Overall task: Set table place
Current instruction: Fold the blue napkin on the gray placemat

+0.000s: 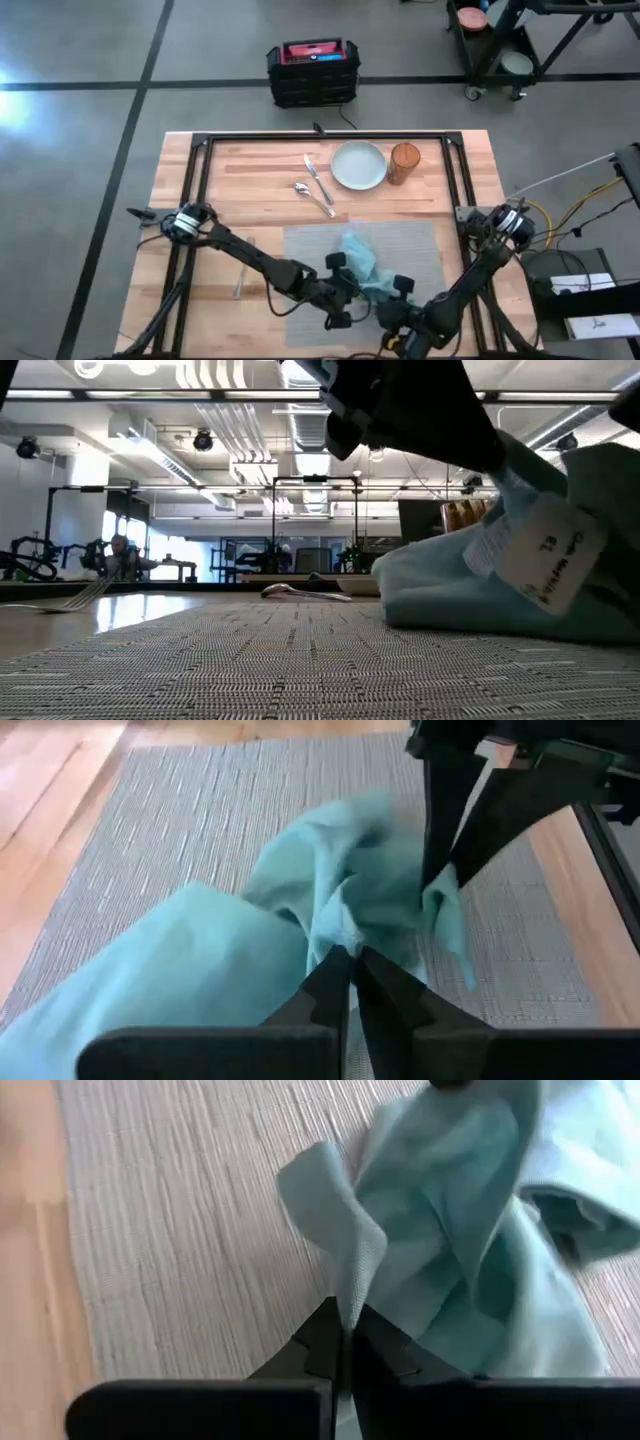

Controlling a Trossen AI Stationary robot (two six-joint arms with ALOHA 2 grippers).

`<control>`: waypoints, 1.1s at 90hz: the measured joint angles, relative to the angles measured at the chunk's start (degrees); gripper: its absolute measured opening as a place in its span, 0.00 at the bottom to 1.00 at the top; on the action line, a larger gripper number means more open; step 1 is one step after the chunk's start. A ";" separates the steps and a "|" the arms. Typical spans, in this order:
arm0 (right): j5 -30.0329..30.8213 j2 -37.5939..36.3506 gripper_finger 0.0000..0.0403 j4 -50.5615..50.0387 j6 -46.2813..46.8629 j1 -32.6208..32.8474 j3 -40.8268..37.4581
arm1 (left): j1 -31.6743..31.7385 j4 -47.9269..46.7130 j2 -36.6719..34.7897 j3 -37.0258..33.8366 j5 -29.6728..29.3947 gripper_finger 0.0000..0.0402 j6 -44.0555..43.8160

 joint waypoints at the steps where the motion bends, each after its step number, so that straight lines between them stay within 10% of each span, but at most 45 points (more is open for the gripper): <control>1: 0.13 0.00 0.00 0.03 0.22 0.12 -0.13 | 0.01 -0.09 0.00 0.00 0.01 0.01 -0.01; 31: -1.69 -0.44 0.00 -1.33 0.09 0.94 -0.70 | 0.25 -4.88 -1.62 -0.13 -0.06 0.00 0.20; 68: -3.91 -12.70 0.00 -28.10 0.83 2.08 7.00 | 0.60 -31.09 -23.86 -0.07 -11.61 0.00 -0.17; 99: -1.75 -28.11 0.00 -29.79 -1.01 2.05 7.00 | 2.04 -39.24 -35.96 -0.04 -13.41 0.00 0.29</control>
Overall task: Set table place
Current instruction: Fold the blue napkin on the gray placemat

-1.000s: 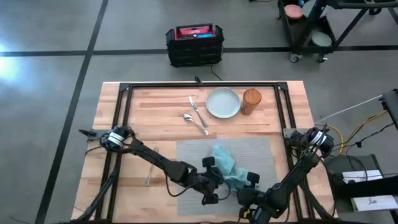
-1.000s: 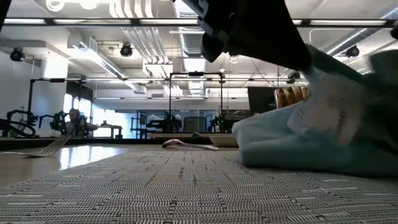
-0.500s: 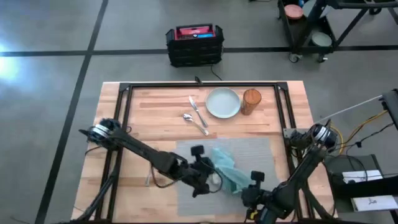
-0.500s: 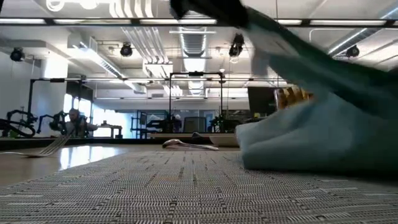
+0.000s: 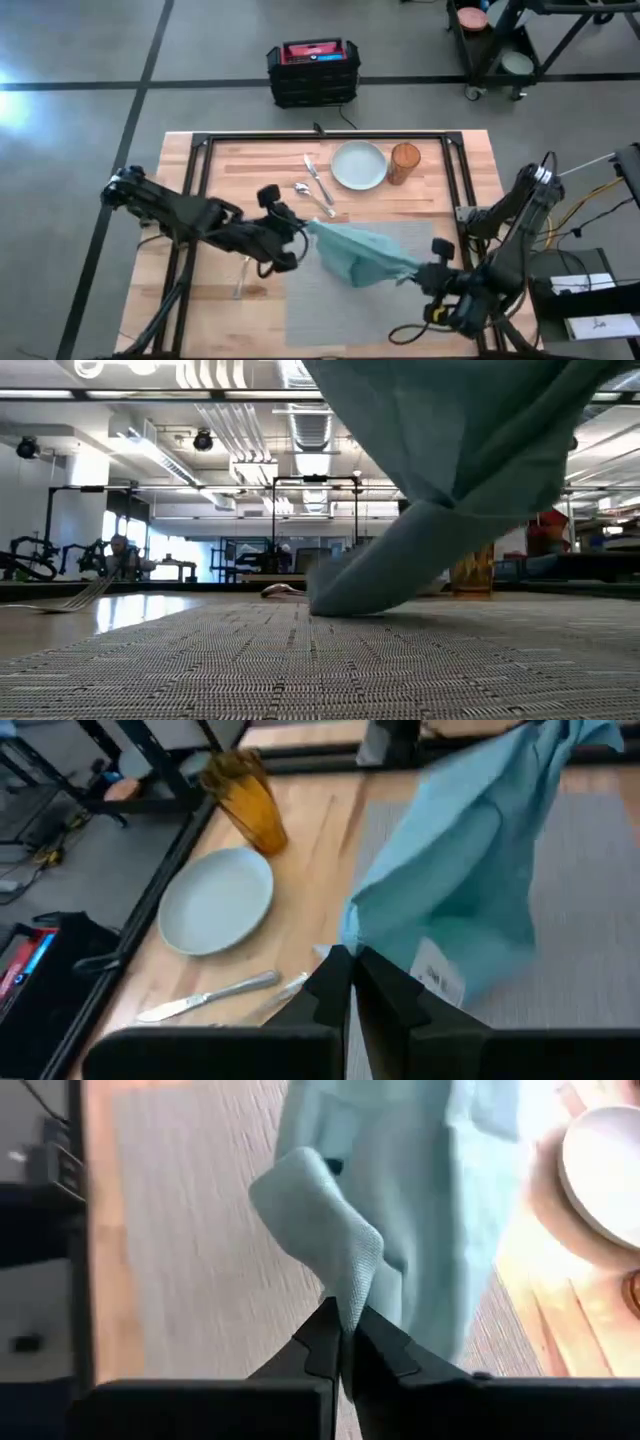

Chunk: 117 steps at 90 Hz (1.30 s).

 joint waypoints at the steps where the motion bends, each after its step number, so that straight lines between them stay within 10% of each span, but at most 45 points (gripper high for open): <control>1: 0.01 -0.43 0.00 -0.02 -0.22 0.00 0.00 | 0.05 -0.13 -0.19 0.00 0.00 0.00 0.01; 43: 2.62 -15.38 0.00 0.02 -8.46 -0.13 0.00 | 3.47 -10.60 -8.54 -0.02 -0.17 0.00 1.47; 73: 21.85 -22.12 0.00 -0.04 -17.71 -1.28 0.00 | 12.31 -11.35 -11.79 -0.02 -1.68 0.00 10.09; 117: 28.78 -29.20 0.00 -0.06 -27.84 -1.29 0.00 | 13.03 -4.20 -15.33 0.50 -11.35 0.00 21.81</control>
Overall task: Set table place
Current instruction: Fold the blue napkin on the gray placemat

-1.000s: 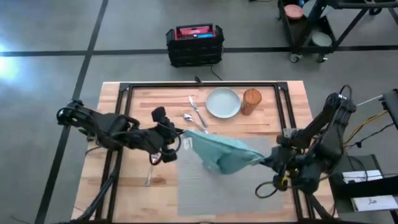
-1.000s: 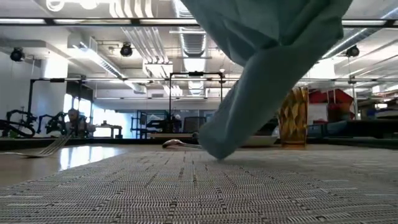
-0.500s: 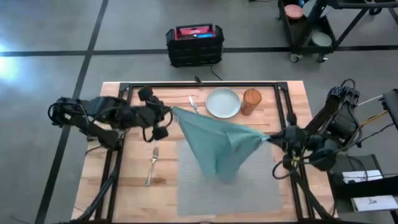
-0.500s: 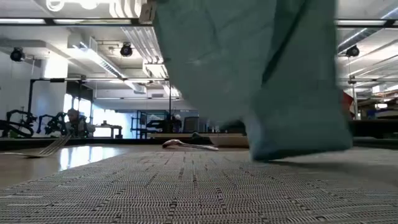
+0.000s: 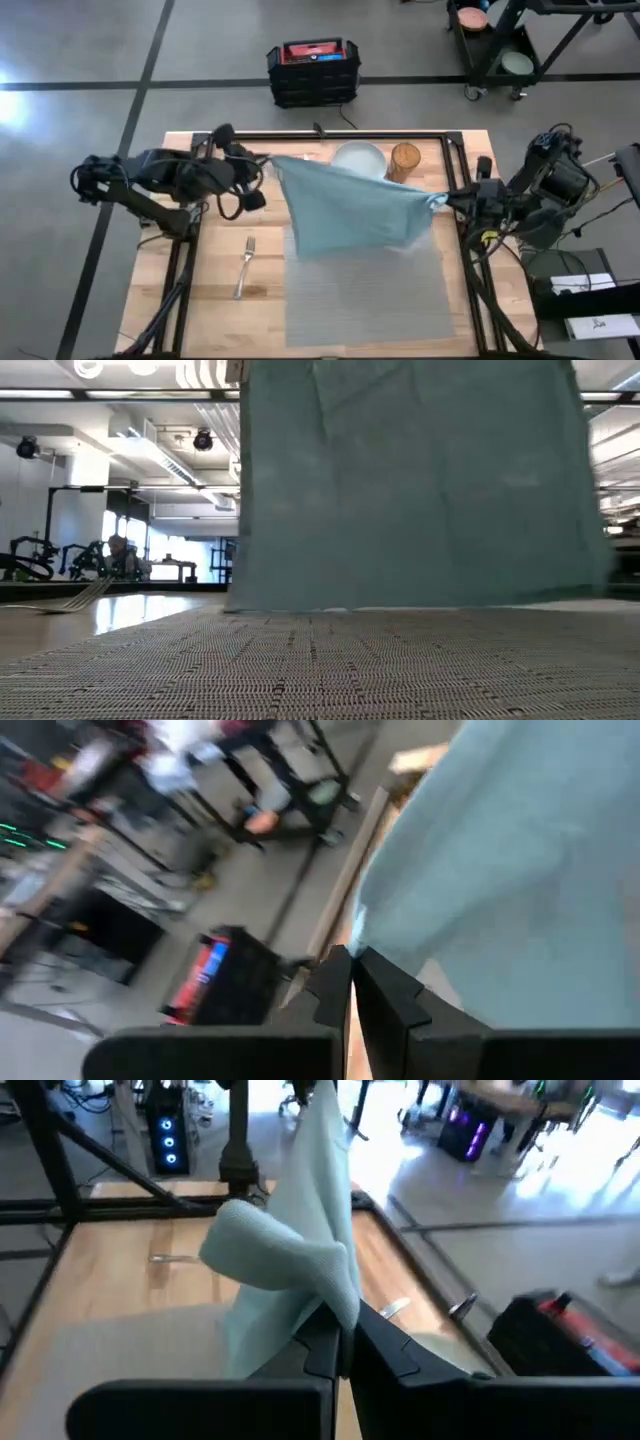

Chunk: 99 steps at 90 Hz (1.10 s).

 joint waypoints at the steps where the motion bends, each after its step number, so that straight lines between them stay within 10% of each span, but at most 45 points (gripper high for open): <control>1: 0.59 -0.15 0.00 -0.01 -0.19 0.00 0.00 | 0.00 0.33 -0.11 0.12 -0.48 0.00 0.34; 31: 10.54 -1.67 0.00 -1.29 -3.40 0.02 -0.02 | -0.04 5.09 -2.98 0.31 -1.18 0.00 4.62; 53: -1.07 2.92 0.00 -0.78 0.46 0.02 -1.69 | -0.94 2.58 -0.15 -1.39 11.23 0.00 -2.83; 77: -7.23 16.63 0.00 2.46 12.83 1.50 -9.53 | -6.67 3.61 8.77 -11.81 11.81 0.00 -12.91; 99: -11.92 34.44 0.00 27.02 12.70 3.23 -14.63 | -8.53 25.94 20.98 -22.53 24.72 0.00 -14.55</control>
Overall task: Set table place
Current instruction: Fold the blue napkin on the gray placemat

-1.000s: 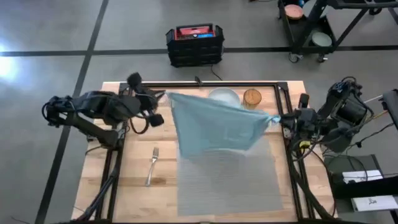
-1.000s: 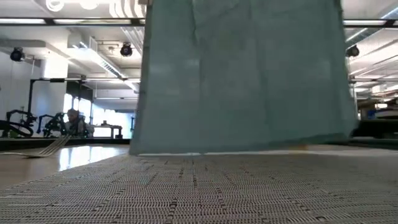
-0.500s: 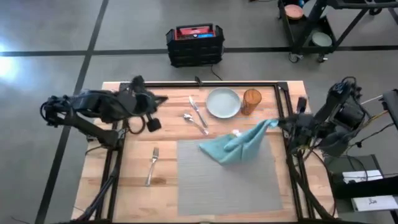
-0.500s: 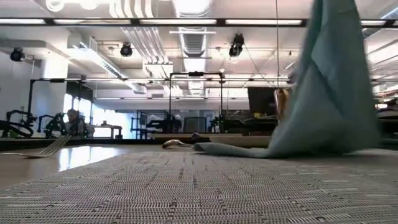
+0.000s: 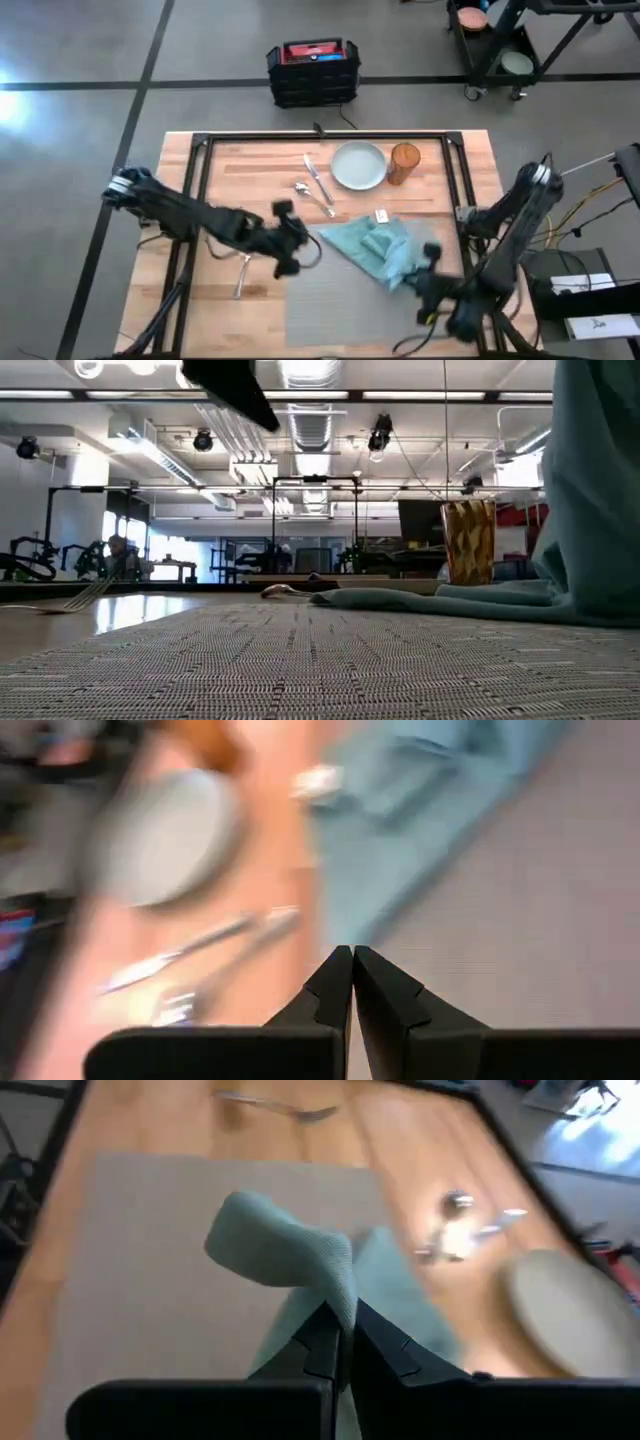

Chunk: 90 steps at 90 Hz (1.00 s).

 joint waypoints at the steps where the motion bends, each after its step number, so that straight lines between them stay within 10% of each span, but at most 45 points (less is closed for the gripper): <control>1: -0.17 0.78 0.00 0.93 -0.03 0.01 -0.04 | 0.02 0.90 0.70 -0.12 0.27 0.00 0.14; 26: -6.72 17.29 0.00 8.55 5.70 0.51 5.86 | 2.06 7.17 18.83 10.32 1.40 0.21 6.20; 50: -7.00 20.87 0.00 8.34 16.64 3.50 7.83 | 11.21 6.70 34.39 28.81 16.16 0.47 6.41; 90: -1.94 20.86 0.00 8.35 24.56 5.95 6.79 | 17.54 6.70 47.40 41.16 22.10 0.51 6.18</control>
